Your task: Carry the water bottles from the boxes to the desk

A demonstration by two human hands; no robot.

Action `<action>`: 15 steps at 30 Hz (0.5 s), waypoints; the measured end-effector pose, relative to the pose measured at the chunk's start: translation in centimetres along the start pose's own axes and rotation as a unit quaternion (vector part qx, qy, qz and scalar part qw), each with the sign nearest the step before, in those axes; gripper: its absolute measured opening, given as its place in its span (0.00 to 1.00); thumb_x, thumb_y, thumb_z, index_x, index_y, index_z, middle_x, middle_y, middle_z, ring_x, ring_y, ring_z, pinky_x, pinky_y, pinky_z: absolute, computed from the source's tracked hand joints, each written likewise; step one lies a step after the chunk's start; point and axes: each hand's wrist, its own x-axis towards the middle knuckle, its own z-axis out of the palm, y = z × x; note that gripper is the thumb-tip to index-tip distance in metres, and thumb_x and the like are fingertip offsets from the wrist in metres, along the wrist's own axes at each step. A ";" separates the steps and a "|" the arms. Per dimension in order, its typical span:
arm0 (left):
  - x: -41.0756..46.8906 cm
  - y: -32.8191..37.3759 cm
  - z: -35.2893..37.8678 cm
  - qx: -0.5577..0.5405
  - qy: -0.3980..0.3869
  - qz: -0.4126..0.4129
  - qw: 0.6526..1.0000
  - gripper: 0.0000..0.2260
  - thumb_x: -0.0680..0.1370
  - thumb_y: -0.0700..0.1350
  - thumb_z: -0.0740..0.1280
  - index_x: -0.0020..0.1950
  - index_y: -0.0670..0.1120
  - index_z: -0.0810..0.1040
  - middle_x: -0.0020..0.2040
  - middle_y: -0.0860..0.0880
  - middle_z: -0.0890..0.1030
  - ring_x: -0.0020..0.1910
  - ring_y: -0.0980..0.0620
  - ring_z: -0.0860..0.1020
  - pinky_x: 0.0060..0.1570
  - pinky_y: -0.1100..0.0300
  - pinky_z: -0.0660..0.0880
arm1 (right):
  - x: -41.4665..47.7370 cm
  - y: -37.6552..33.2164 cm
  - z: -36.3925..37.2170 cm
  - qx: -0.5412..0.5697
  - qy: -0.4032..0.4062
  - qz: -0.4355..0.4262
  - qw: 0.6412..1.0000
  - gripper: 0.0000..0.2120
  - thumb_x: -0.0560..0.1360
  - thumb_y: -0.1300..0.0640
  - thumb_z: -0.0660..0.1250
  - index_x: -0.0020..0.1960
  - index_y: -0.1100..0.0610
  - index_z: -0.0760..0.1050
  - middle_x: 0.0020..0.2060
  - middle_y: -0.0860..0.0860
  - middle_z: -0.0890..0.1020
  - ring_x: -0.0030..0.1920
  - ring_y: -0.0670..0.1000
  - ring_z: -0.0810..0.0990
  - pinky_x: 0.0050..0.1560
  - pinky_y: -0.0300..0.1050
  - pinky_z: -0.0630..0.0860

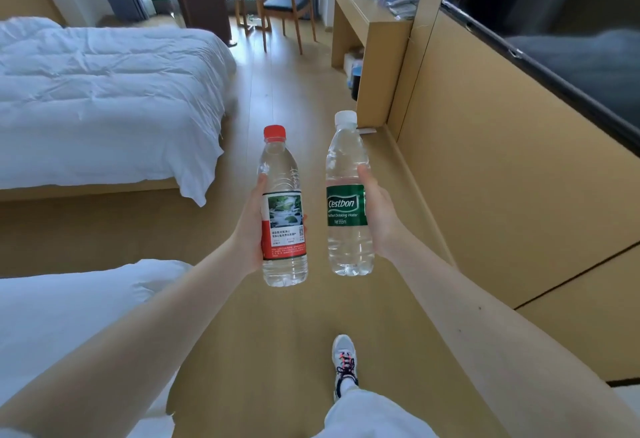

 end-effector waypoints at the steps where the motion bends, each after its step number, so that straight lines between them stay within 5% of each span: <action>1: 1.0 0.5 -0.3 -0.006 0.013 0.001 1.000 0.30 0.59 0.70 0.74 0.44 0.46 0.80 0.38 0.44 0.83 0.33 0.46 0.82 0.36 0.57 0.80 | 1.4 -0.3 0.0 0.004 -0.009 0.006 1.000 0.20 0.81 0.41 0.54 0.53 0.55 0.77 0.38 0.52 0.84 0.35 0.47 0.84 0.31 0.36 0.78; 5: 5.7 2.5 -0.7 -0.034 0.073 -0.013 0.997 0.29 0.69 0.72 0.59 0.41 0.46 0.80 0.37 0.44 0.82 0.32 0.47 0.81 0.36 0.57 0.80 | 7.7 -1.4 -0.9 0.000 -0.029 0.011 1.000 0.20 0.81 0.42 0.53 0.55 0.54 0.77 0.41 0.51 0.83 0.33 0.42 0.83 0.28 0.31 0.75; 11: 13.8 5.9 -0.2 -0.028 0.138 -0.032 0.990 0.30 0.66 0.71 0.60 0.45 0.45 0.78 0.38 0.43 0.81 0.32 0.46 0.81 0.37 0.56 0.80 | 17.3 -3.4 -3.4 0.006 -0.040 0.022 0.999 0.19 0.80 0.40 0.55 0.53 0.53 0.77 0.44 0.55 0.83 0.44 0.54 0.83 0.46 0.47 0.79; 15: 18.7 7.6 0.6 -0.020 0.153 -0.038 0.987 0.30 0.66 0.70 0.59 0.46 0.45 0.78 0.38 0.43 0.81 0.32 0.47 0.81 0.37 0.57 0.79 | 22.5 -4.3 -4.7 0.030 -0.050 0.027 0.998 0.20 0.80 0.41 0.56 0.55 0.55 0.77 0.44 0.56 0.83 0.44 0.54 0.83 0.47 0.48 0.79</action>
